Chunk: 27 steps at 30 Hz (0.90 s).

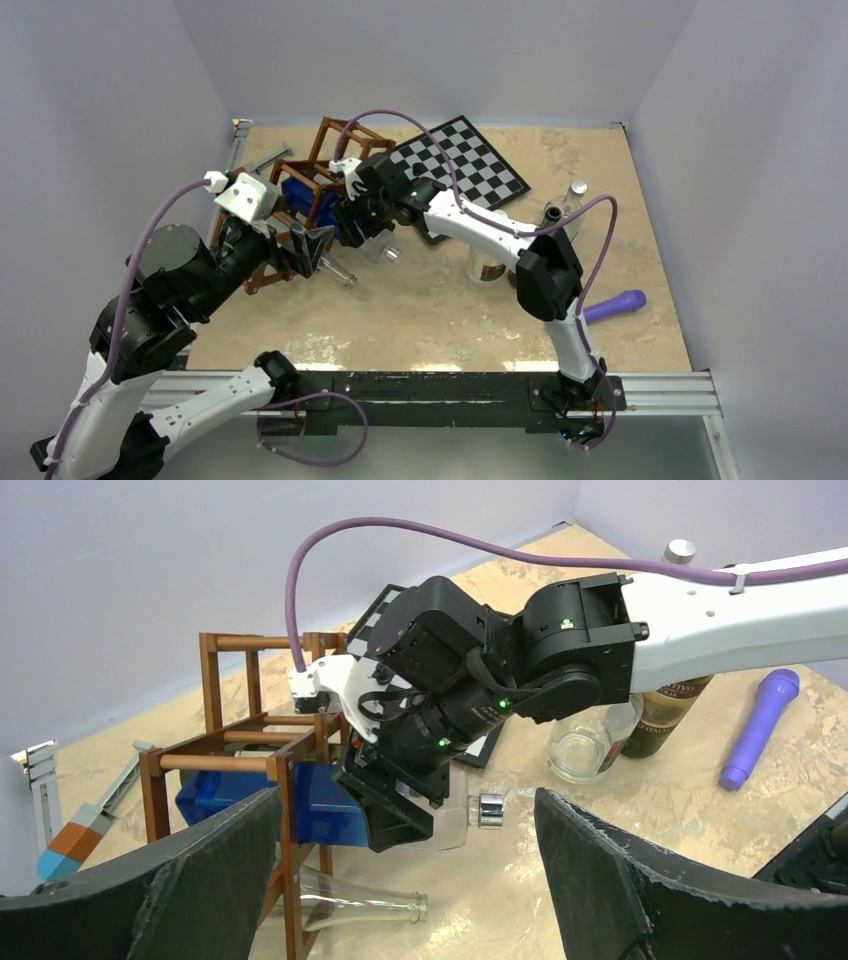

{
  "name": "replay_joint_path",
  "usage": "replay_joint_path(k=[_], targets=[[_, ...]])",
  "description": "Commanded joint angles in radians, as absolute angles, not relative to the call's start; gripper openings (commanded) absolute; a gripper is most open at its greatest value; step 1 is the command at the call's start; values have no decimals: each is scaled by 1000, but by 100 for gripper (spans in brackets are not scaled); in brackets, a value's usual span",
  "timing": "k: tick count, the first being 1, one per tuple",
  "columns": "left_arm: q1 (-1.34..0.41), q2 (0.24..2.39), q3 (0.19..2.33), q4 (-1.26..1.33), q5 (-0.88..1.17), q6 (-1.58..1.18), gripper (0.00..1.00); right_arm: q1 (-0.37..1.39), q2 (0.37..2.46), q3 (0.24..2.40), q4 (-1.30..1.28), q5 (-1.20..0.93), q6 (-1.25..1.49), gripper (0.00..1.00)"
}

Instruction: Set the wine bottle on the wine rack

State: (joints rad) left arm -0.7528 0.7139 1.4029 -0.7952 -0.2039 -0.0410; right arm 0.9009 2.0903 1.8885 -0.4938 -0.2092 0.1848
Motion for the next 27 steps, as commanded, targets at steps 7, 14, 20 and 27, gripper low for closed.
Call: replay_joint_path(k=[7, 14, 20, 27], targets=[[-748, 750, 1434, -821, -180, -20, 99, 893, 2112, 2075, -315, -228, 147, 0], [-748, 770, 1437, -815, -170, -18, 99, 893, 2143, 2091, -259, -190, 149, 0], [-749, 781, 1440, -815, -175, -17, 99, 893, 2206, 2183, -272, -152, 174, 0], [-748, 790, 1440, -817, -180, -19, 99, 893, 2228, 2188, -232, -141, 212, 5]])
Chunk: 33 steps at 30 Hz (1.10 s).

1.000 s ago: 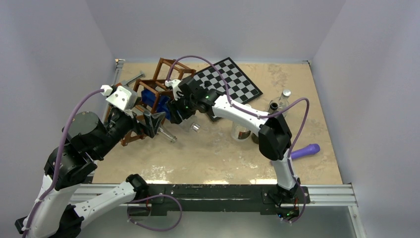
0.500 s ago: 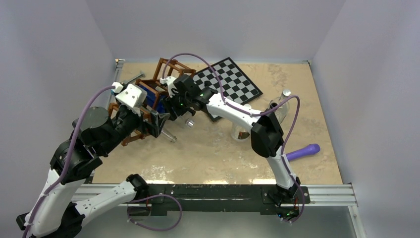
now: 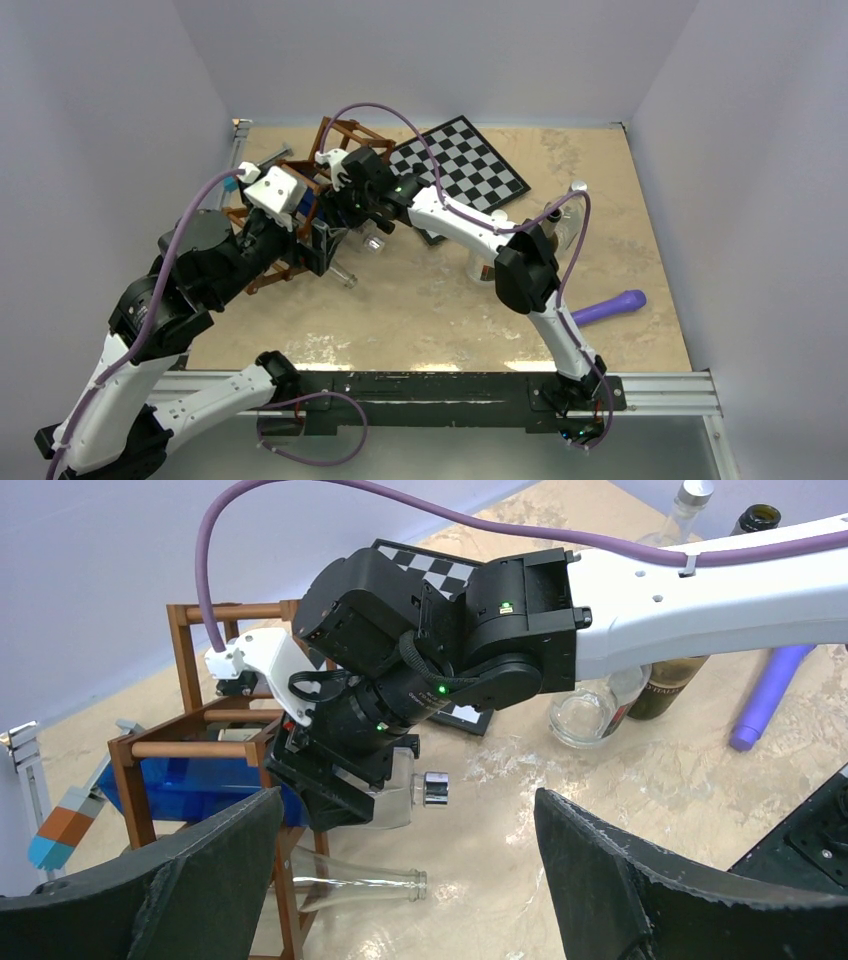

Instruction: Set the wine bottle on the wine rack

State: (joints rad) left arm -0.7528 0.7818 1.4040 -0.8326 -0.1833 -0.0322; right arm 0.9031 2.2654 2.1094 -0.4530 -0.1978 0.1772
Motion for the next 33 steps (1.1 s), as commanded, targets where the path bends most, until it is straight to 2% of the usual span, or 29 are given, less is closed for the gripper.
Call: replay_joint_path(k=[1, 3, 5, 8, 12, 19, 27, 33], targets=[[-748, 791, 1440, -817, -181, -18, 99, 893, 2228, 2186, -229, -137, 218, 10], [-747, 792, 1441, -817, -182, -20, 99, 893, 2227, 2177, -221, -130, 226, 23], [-747, 793, 1439, -817, -183, -21, 99, 893, 2217, 2155, -207, -117, 231, 46], [-748, 793, 1438, -817, -183, -24, 99, 893, 2171, 2078, -157, -118, 225, 70], [-748, 787, 1430, -815, -190, -27, 99, 893, 2105, 1983, -111, -110, 192, 88], [-747, 775, 1410, -798, -193, -27, 99, 893, 2049, 1958, -193, -86, 165, 98], [-747, 788, 1463, -839, -200, -39, 99, 893, 1906, 1930, -318, -88, 160, 99], [-747, 762, 1459, -827, -108, -31, 99, 891, 1769, 1945, -511, -5, 152, 98]])
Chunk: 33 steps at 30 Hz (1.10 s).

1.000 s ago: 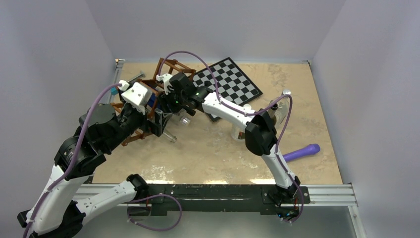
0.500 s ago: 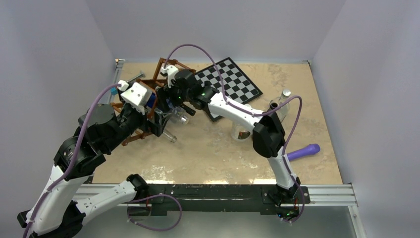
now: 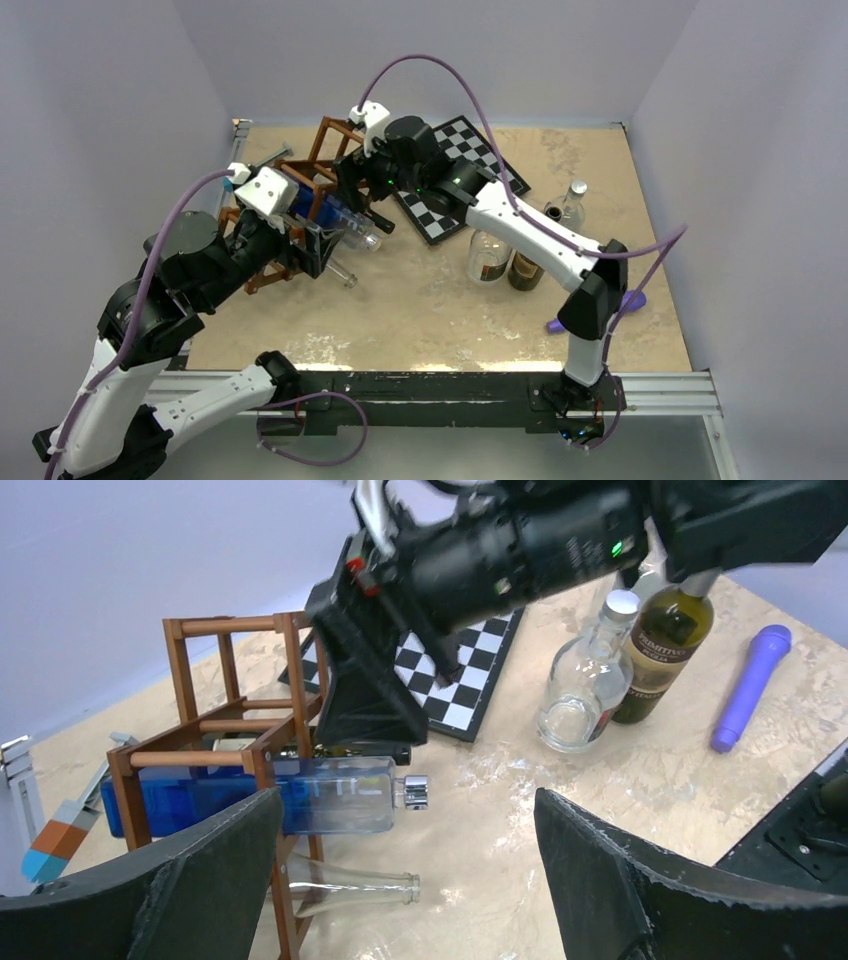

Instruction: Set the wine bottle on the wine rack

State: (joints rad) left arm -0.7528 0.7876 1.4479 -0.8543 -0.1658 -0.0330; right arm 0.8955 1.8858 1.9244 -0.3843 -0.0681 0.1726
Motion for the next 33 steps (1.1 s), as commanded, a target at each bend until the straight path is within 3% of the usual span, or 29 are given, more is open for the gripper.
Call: replay_joint_path(k=[1, 4, 15, 21, 26, 33], targets=[[-747, 751, 1441, -810, -137, -34, 99, 891, 1742, 1945, -544, 24, 149, 99], [-747, 741, 1407, -801, -250, -84, 99, 888, 1656, 1958, -708, 101, 141, 97], [-747, 827, 1355, -771, -267, -234, 99, 832, 1296, 1816, -1096, 361, 170, 97], [-748, 917, 1391, -838, -366, -469, 99, 753, 1173, 1738, -1222, 495, 245, 97], [-748, 903, 1361, -817, -371, -608, 99, 642, 1107, 1660, -1235, 478, 294, 96], [-747, 778, 1304, -730, -366, -602, 99, 498, 1141, 1543, -1177, 342, 279, 71]])
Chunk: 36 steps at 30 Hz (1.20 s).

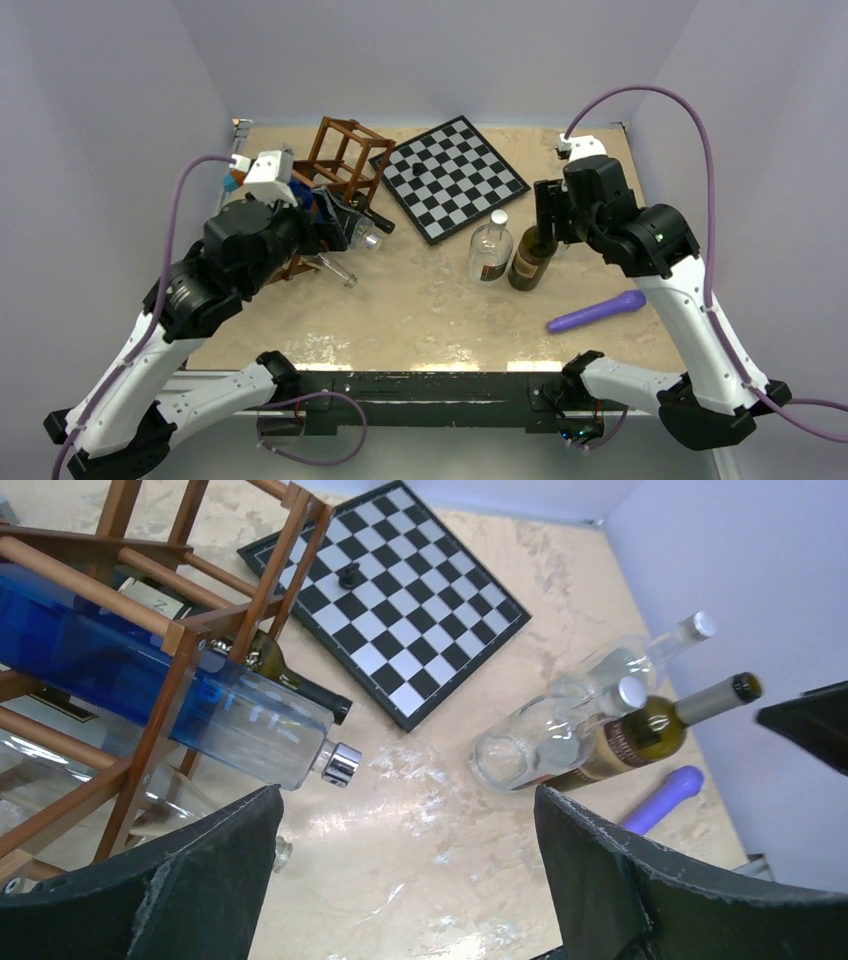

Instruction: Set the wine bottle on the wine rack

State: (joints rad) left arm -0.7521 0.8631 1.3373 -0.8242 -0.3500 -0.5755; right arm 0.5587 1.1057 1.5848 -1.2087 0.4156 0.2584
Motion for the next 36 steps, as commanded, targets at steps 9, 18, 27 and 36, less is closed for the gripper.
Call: replay_joint_path(k=[9, 18, 27, 36], targets=[[-746, 691, 1207, -638, -375, -562, 99, 415, 1246, 1527, -1133, 268, 315, 56], [-746, 782, 1264, -670, -380, -505, 99, 400, 1326, 1579, -1183, 366, 347, 44], [-746, 901, 1302, -618, -175, -404, 99, 397, 1309, 1606, -1225, 414, 378, 0], [-746, 920, 1205, -435, 336, -281, 99, 398, 1233, 1733, -1327, 235, 372, 0]])
